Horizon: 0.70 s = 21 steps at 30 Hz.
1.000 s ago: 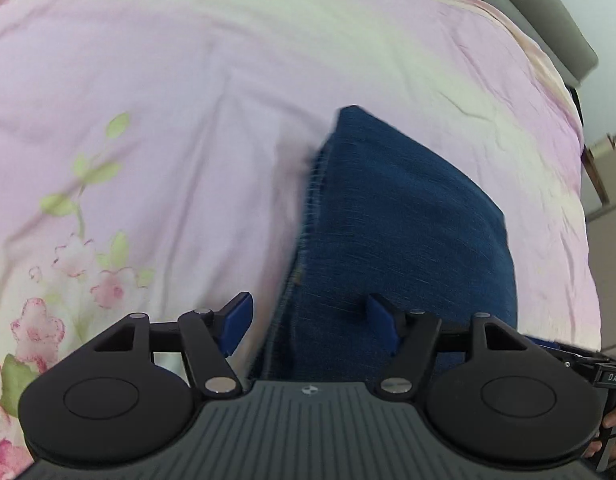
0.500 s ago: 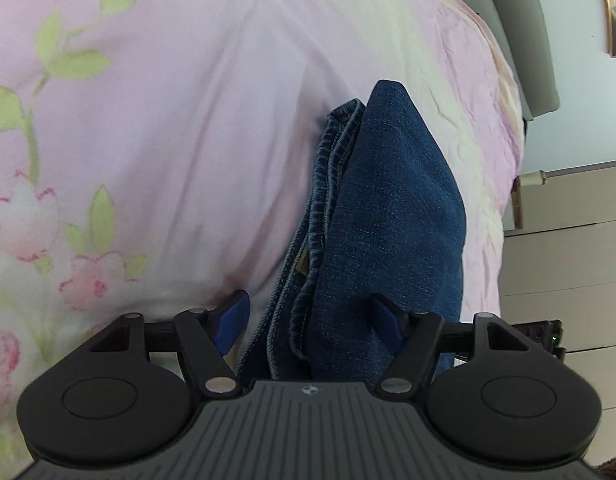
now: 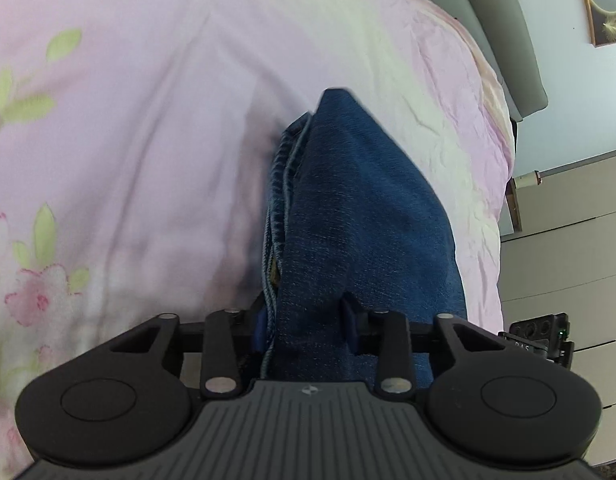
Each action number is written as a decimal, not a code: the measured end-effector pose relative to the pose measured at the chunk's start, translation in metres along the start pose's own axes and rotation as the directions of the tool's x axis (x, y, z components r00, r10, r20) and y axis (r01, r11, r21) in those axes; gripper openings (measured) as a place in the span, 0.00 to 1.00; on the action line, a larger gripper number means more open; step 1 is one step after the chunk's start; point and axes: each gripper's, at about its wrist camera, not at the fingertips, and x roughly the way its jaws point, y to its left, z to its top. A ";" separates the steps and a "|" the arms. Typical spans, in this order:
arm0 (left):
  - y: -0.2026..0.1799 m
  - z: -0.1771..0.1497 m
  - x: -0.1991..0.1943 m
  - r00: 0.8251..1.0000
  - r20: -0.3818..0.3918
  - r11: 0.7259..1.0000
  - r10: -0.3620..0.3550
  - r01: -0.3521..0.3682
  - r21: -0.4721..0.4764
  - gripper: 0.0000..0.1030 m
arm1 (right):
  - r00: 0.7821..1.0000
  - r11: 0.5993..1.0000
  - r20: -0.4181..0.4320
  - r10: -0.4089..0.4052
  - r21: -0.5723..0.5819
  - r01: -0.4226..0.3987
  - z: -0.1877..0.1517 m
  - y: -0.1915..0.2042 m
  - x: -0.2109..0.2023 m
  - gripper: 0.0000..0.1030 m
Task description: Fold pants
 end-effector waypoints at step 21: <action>0.025 -0.010 -0.141 0.961 0.214 0.984 0.174 -0.177 -0.002 0.33 | 0.985 0.967 -0.093 0.146 -0.197 -0.162 -0.011 0.147 0.059 0.22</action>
